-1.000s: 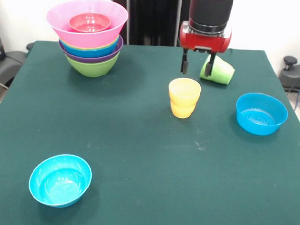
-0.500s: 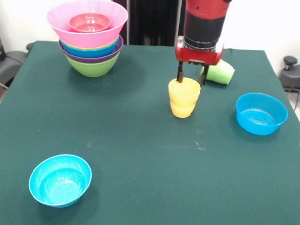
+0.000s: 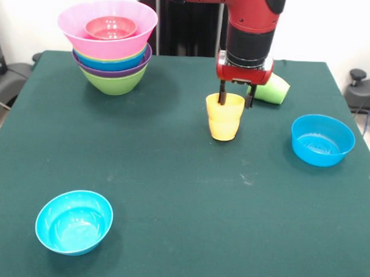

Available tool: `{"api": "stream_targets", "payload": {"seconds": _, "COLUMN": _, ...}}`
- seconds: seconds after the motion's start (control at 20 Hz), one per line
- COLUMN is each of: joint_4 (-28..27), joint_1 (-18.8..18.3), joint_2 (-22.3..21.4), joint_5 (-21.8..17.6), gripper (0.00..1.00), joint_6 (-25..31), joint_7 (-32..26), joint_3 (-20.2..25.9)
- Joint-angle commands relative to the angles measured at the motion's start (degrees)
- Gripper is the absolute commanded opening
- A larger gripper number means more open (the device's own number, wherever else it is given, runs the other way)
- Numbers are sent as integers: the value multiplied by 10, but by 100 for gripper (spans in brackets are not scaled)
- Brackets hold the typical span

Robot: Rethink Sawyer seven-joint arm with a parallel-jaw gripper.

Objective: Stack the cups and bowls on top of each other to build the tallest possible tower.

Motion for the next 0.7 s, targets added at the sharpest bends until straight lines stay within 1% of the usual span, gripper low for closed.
{"api": "stream_targets", "payload": {"seconds": 0.05, "joint_4": -20, "joint_1": -1, "joint_2": 9, "joint_5": 11, "gripper": 100, "joint_6": -18, "joint_7": 57, "joint_3": 27}}
{"api": "stream_targets", "payload": {"seconds": 0.4, "joint_4": -19, "joint_1": -9, "joint_2": 14, "joint_5": 10, "gripper": 100, "joint_6": -29, "joint_7": 55, "joint_3": 34}}
{"api": "stream_targets", "payload": {"seconds": 0.7, "joint_4": -35, "joint_1": -14, "joint_2": 30, "joint_5": 5, "gripper": 100, "joint_6": -51, "joint_7": 52, "joint_3": 38}}
